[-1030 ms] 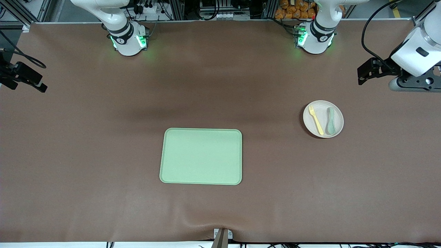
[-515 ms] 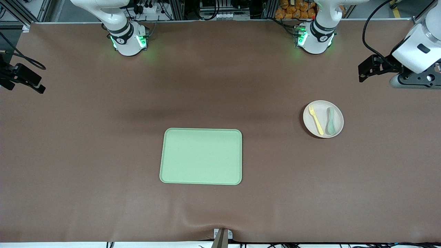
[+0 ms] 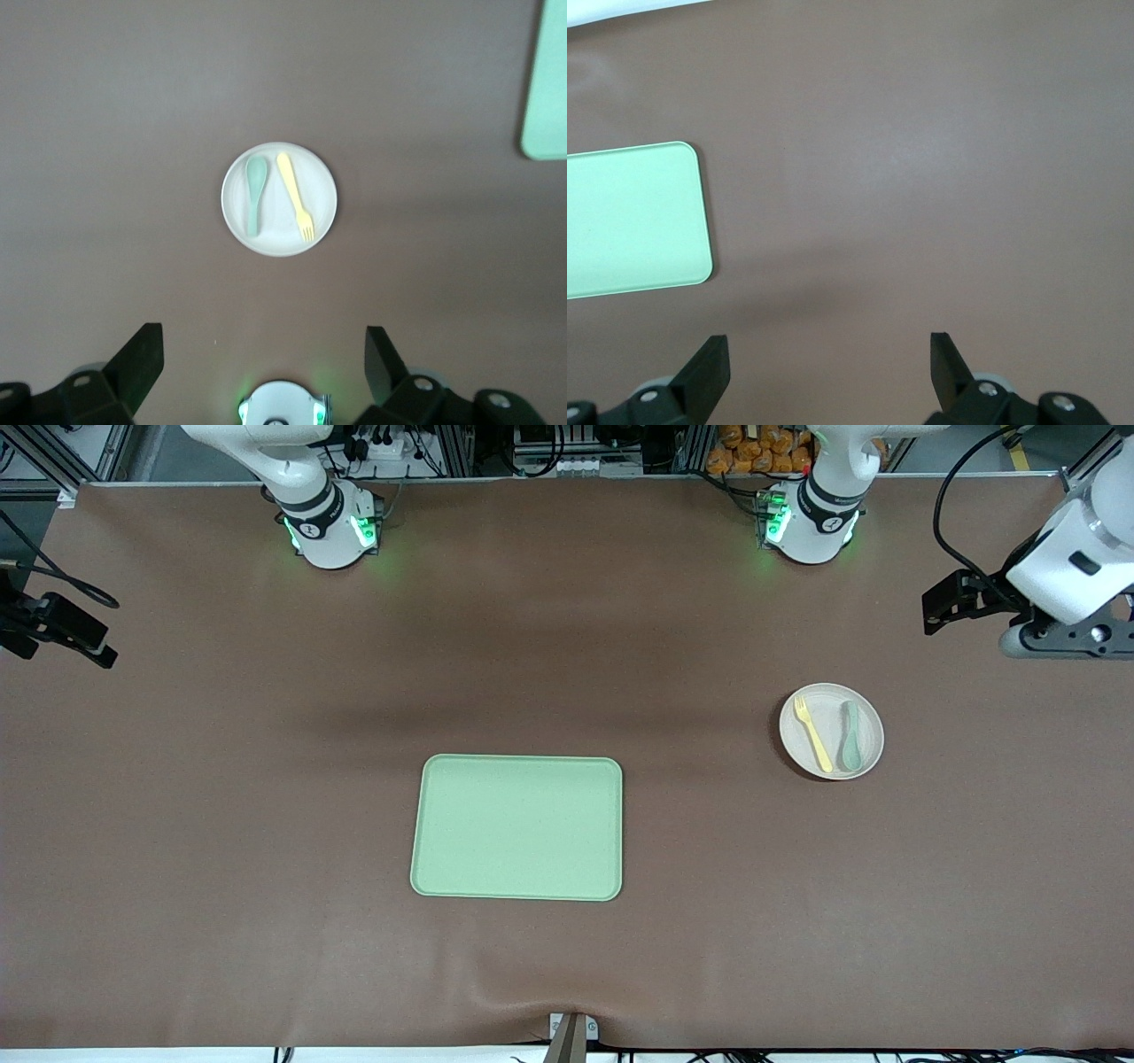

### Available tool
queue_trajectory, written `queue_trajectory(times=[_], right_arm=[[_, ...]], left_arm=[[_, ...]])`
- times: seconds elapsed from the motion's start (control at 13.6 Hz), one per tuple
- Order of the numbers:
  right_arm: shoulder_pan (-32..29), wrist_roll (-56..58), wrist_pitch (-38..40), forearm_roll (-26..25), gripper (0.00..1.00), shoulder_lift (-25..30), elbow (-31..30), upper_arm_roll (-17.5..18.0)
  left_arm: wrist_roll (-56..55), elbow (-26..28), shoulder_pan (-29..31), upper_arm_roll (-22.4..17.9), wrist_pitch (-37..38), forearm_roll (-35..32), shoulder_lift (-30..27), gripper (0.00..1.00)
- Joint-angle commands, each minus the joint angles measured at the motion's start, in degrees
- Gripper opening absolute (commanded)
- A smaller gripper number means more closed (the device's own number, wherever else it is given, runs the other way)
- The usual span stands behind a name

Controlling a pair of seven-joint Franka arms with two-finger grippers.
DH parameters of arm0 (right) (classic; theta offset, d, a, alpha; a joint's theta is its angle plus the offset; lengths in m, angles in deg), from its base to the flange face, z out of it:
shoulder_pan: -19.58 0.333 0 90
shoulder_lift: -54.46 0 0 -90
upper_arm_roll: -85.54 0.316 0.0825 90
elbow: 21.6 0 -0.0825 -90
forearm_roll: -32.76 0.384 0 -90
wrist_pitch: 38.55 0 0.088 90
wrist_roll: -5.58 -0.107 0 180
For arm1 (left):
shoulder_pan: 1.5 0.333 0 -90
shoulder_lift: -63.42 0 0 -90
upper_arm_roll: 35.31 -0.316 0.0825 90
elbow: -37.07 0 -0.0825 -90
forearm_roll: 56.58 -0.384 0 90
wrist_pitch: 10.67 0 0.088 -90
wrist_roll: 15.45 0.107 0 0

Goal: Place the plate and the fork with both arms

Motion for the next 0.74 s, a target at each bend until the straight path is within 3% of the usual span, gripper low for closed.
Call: queue_trajectory(times=[0.0,0.37,0.66], right_arm=[[0.5,-0.4,0.6,-0.4,1.0,-0.4,0.3,-0.3],[0.7,-0.4,0.4,-0.1,1.0,-1.2,0.3,-0.3],[0.6,-0.5,0.7,-0.1,1.0,-1.2,0.3,-0.3]], left_arm=[[0.7,6.9,2.1,-0.1,-0.9,0.7,-0.5,1.0],[3.5,19.0,7.1,-0.1,-11.2,0.4,0.5,1.0],[3.9,27.0,9.0,-0.2,-20.0,-3.2,4.3,1.0]])
